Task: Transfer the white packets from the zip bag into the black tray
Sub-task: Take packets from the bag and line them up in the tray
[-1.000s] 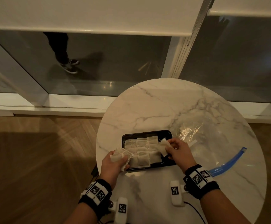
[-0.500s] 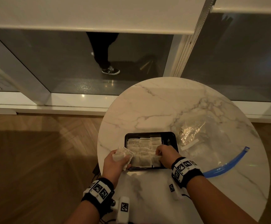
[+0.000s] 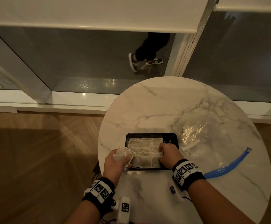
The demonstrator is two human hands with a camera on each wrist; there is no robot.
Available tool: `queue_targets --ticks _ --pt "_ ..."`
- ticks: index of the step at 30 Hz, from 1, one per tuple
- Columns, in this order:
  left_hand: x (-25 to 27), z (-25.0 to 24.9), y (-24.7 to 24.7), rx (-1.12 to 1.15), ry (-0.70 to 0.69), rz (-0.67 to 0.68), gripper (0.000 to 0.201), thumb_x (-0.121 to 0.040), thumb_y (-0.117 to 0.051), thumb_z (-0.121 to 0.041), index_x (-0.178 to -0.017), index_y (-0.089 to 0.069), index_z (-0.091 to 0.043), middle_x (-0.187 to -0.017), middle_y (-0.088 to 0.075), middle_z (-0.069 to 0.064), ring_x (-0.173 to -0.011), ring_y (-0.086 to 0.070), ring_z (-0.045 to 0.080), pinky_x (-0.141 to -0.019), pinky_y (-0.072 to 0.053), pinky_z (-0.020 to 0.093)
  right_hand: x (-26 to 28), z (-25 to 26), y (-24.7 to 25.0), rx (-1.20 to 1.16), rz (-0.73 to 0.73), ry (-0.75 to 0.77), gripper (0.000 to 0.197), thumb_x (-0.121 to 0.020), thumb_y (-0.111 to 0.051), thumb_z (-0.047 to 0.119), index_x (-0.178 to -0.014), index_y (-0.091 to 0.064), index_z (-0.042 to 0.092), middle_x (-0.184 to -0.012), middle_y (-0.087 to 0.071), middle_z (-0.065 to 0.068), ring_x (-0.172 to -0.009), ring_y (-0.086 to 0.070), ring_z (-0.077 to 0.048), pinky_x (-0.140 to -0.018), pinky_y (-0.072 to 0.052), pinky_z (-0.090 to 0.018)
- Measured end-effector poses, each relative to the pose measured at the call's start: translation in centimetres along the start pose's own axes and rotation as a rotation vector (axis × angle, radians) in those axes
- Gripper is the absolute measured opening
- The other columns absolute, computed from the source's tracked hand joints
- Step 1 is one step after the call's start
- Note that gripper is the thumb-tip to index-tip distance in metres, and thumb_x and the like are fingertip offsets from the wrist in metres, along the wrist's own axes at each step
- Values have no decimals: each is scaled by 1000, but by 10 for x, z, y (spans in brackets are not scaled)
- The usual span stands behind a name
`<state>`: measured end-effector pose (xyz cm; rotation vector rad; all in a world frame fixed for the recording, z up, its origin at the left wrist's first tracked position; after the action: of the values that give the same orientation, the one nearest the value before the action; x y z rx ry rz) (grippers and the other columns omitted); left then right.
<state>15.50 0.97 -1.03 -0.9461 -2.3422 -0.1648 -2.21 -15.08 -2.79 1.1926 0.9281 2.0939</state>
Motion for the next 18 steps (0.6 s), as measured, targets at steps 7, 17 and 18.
queue_targets --ticks 7,17,18 --pt "1 -2 -1 -10 -5 3 24 -86 -72 4 -105 -64 -7 -98 -73 14 -81 -72 21 -61 -59 30 6 -2 -4 -98 -33 -75 42 -76 -71 16 -116 -56 16 -110 -61 -9 -98 -62 -24 -85 -56 -32" --pt "0 -1 0 -11 -1 3 25 -85 -73 3 -106 -65 -6 -100 -73 16 -85 -73 25 -64 -60 33 6 -5 -8 -294 -72 -186 41 -79 -68 14 -118 -55 13 -104 -67 -9 -94 -64 -23 -77 -51 -25" --pt "0 -1 0 -10 1 3 26 -85 -74 3 -107 -64 -6 -101 -73 16 -87 -73 27 -64 -60 33 6 -5 -7 -314 -92 -195 39 -81 -67 14 -119 -56 12 -107 -67 -9 -98 -64 -24 -78 -49 -24"
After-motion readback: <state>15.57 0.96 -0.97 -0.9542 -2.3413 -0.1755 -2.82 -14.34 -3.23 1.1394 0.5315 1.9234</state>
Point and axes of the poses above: each hand's wrist, its own x-axis away from the middle knuckle, its own y-axis out of the back of the hand, z = x × y, the point moved 3 cm from there along -x, towards the middle knuckle
